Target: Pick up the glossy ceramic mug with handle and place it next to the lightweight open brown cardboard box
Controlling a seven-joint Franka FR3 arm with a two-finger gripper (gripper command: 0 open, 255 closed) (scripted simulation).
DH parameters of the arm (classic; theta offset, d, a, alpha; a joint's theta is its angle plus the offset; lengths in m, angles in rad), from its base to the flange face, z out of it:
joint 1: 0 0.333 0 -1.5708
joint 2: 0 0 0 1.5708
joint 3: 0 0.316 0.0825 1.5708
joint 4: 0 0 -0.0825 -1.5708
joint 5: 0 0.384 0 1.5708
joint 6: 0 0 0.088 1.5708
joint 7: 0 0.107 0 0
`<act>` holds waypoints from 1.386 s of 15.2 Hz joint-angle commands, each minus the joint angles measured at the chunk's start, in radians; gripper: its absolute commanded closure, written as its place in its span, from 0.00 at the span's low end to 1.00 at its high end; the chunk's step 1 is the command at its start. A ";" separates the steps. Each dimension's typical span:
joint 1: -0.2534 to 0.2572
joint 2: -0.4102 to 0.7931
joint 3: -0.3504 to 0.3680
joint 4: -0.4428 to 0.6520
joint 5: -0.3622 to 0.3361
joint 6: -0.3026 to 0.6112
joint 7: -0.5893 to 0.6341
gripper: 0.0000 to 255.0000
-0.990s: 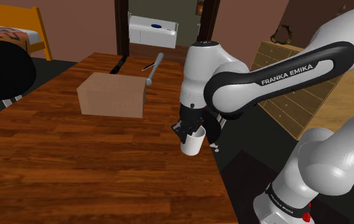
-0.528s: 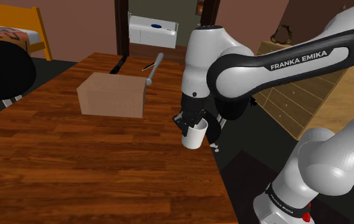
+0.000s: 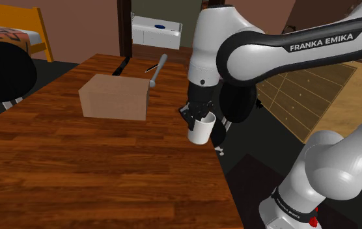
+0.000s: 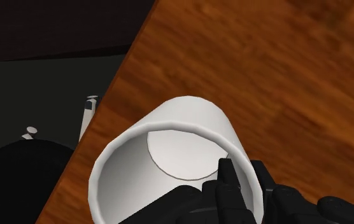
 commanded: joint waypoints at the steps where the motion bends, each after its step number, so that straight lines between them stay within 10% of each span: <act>1: -0.001 -0.007 -0.005 0.025 -0.001 -0.032 -0.003 1.00; 21: -0.045 0.118 -0.041 0.331 -0.055 -0.216 -0.041 1.00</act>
